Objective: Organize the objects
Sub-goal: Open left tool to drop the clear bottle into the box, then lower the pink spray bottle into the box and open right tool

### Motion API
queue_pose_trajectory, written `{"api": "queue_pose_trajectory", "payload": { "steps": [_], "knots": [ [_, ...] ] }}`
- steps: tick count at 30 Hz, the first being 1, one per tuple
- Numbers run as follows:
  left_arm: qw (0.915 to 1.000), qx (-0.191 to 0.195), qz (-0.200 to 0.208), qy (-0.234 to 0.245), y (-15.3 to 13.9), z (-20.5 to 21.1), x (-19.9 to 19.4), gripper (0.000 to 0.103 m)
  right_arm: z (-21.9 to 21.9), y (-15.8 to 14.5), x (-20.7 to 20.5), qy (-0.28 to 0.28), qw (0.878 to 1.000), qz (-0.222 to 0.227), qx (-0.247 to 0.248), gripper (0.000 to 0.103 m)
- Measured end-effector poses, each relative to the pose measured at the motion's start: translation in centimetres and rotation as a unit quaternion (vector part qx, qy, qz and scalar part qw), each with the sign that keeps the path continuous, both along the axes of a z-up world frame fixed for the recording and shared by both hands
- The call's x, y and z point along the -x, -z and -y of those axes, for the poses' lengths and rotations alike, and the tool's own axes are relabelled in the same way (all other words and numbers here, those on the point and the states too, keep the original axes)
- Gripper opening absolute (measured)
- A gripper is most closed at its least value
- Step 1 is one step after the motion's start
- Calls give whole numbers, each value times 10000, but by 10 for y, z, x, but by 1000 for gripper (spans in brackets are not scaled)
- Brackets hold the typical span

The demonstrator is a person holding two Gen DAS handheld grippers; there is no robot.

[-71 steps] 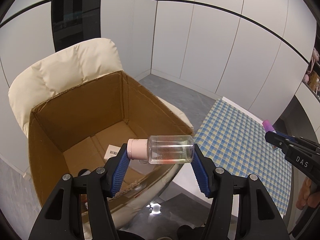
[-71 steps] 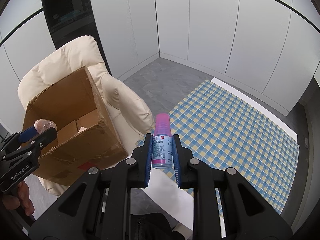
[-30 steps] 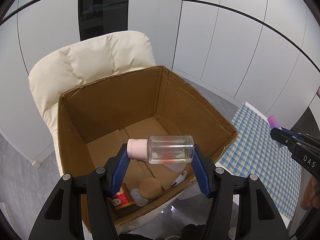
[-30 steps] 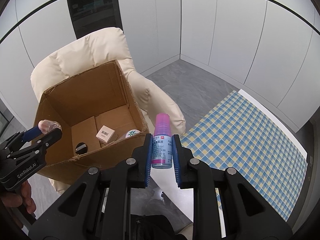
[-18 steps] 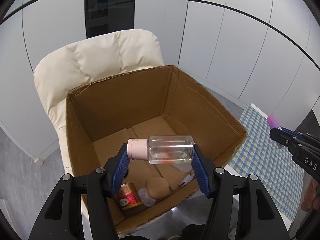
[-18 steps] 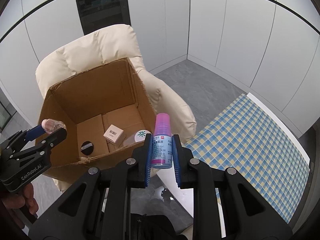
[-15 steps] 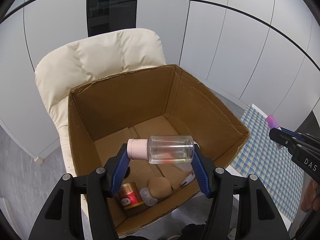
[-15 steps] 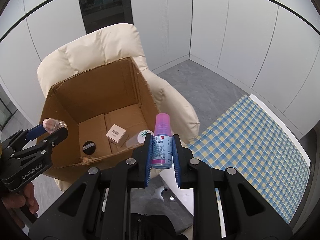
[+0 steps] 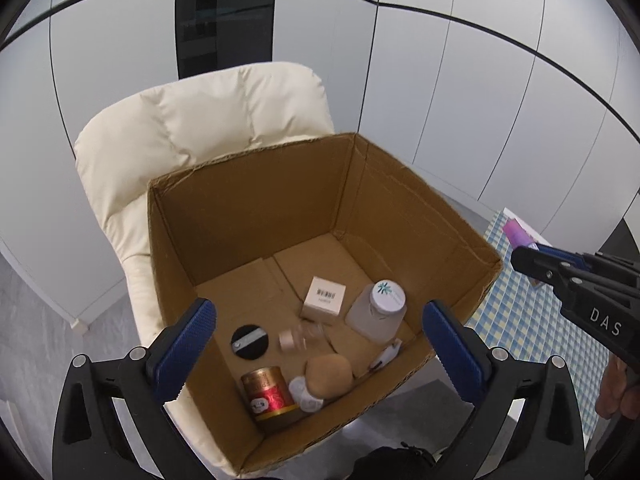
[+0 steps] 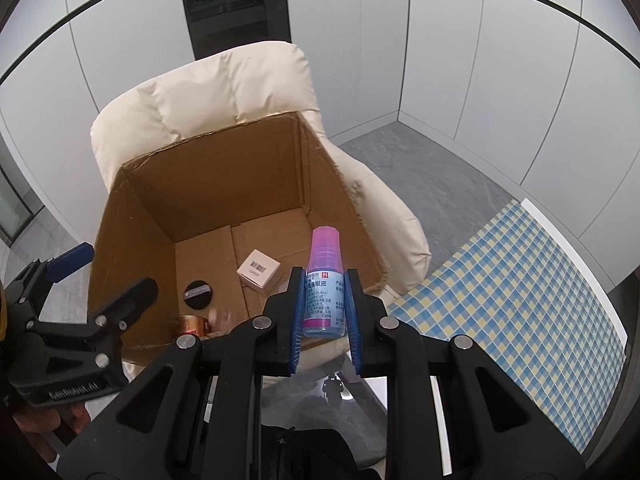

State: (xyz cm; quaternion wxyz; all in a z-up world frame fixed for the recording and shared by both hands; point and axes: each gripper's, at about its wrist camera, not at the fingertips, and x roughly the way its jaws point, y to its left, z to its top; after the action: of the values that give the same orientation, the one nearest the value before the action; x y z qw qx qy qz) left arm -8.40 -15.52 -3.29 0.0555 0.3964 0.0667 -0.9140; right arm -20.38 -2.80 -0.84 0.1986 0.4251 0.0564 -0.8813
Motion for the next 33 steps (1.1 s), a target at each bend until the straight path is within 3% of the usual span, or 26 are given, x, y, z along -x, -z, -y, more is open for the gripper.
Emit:
{"api": "queue_pose_trajectory", "payload": {
  "steps": [33],
  "knots": [
    [9976, -58, -18, -689, -3, 78, -48, 103, 102, -1, -17, -882, 9961, 17, 12, 20]
  ]
}}
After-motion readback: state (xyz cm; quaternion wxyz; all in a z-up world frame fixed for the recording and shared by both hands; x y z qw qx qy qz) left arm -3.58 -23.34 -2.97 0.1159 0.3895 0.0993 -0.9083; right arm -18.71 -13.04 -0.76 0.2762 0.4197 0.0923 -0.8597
